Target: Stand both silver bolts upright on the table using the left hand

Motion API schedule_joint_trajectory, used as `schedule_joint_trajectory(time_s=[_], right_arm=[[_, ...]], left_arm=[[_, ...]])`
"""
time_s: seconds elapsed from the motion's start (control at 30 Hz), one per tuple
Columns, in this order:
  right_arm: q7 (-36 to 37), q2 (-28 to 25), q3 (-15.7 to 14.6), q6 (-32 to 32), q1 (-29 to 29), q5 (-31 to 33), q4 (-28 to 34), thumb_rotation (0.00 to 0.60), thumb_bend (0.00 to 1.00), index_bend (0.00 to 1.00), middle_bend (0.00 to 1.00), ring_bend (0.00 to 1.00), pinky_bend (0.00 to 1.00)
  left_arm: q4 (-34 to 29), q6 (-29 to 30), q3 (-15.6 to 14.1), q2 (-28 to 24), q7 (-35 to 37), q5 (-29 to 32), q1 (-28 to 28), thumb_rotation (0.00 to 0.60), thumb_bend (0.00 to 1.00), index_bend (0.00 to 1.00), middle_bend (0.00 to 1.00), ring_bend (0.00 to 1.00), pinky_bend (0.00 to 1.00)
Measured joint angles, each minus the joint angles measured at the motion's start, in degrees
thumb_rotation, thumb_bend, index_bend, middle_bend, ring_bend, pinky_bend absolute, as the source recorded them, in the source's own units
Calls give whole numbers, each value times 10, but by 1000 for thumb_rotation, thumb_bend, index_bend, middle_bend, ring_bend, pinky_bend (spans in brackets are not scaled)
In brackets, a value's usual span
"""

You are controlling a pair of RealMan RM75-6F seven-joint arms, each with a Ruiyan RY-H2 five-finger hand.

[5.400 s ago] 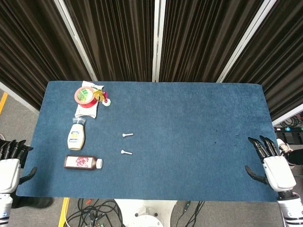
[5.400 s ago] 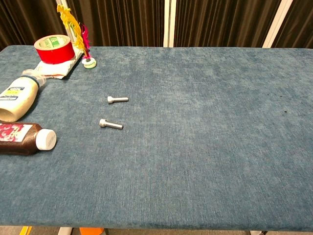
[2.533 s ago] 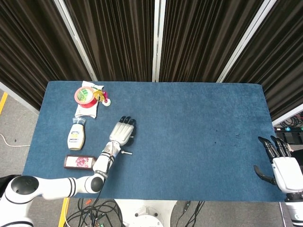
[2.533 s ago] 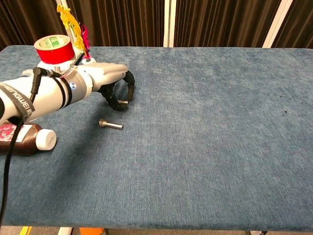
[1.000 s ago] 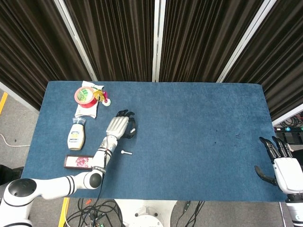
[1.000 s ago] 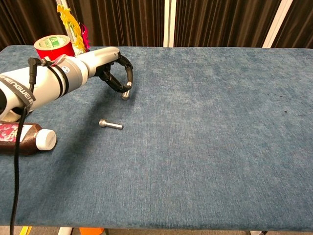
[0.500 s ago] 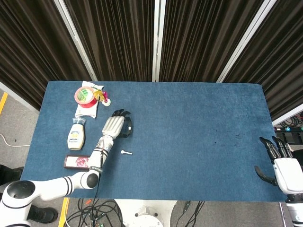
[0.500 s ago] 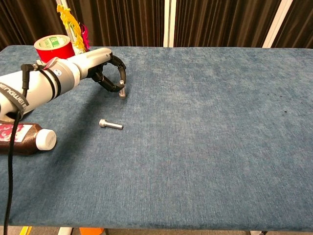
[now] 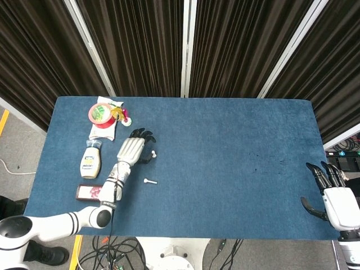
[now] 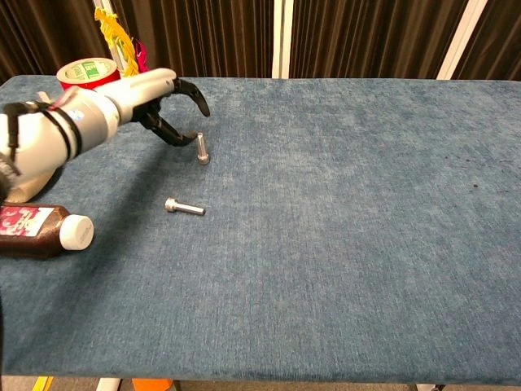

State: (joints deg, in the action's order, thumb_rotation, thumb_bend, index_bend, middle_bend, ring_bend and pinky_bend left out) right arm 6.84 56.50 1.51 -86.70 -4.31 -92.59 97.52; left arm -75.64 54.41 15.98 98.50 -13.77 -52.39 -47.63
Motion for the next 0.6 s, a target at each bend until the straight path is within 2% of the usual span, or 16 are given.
schedule_joint_trajectory(time_s=[0.17, 0.33, 0.43, 0.6], right_arm=[[4, 1, 0, 3, -3, -3, -5, 600, 223, 31, 143, 0, 0], [8, 6, 0, 9, -9, -6, -9, 600, 223, 31, 143, 0, 0], [10, 7, 1, 11, -12, -8, -11, 600, 223, 31, 143, 0, 0], [12, 7, 0, 12, -13, -8, -13, 600, 223, 33, 143, 0, 0]], left_arm=[[-72, 47, -18, -51, -5, -35, 34, 600, 372, 343, 165, 6, 0], [-156, 87, -55, -102, -24, -72, 72, 600, 357, 398, 259, 130, 0], [-186, 97, -77, -117, -56, -87, 83, 600, 340, 406, 281, 166, 0], [-210, 98, -107, -115, -110, -94, 91, 600, 327, 409, 287, 168, 3]])
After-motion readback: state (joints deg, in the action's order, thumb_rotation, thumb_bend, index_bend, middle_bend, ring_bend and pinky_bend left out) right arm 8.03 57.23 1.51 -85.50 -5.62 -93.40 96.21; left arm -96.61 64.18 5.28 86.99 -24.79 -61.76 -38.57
